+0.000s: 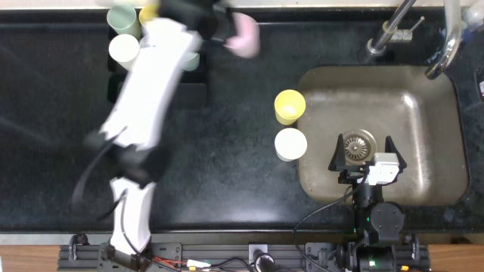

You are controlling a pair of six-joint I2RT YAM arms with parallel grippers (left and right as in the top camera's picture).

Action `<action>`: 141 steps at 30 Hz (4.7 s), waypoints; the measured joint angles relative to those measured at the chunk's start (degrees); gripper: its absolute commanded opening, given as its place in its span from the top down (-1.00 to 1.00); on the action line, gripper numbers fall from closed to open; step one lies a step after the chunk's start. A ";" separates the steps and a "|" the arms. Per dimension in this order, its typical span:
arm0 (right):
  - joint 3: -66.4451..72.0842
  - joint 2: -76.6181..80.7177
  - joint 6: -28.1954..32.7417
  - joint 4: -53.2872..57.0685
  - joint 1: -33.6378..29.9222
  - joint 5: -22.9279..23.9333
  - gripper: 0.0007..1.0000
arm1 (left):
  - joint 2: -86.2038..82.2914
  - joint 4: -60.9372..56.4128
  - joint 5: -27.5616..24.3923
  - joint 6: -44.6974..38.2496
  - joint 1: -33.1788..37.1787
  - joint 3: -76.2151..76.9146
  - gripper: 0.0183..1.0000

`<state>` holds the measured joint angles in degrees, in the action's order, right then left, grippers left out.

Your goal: Store Cups

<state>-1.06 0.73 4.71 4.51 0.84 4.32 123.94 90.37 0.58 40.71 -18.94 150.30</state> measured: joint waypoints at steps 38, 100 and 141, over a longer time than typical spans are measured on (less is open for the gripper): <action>0.00 0.00 0.04 -0.02 0.00 -0.02 -1.00 | -19.04 -24.06 -0.35 0.96 30.53 -54.27 0.96; 0.00 0.00 0.02 -0.02 0.00 -0.02 -1.00 | -11.45 -24.50 2.19 1.38 29.42 -54.29 -1.00; 0.00 0.00 0.00 0.02 0.00 -0.02 -1.00 | -12.11 -36.15 8.04 0.72 -28.06 -51.95 -0.99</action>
<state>-1.06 0.73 4.71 4.54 0.84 4.29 111.83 54.22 8.62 41.43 -47.00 98.35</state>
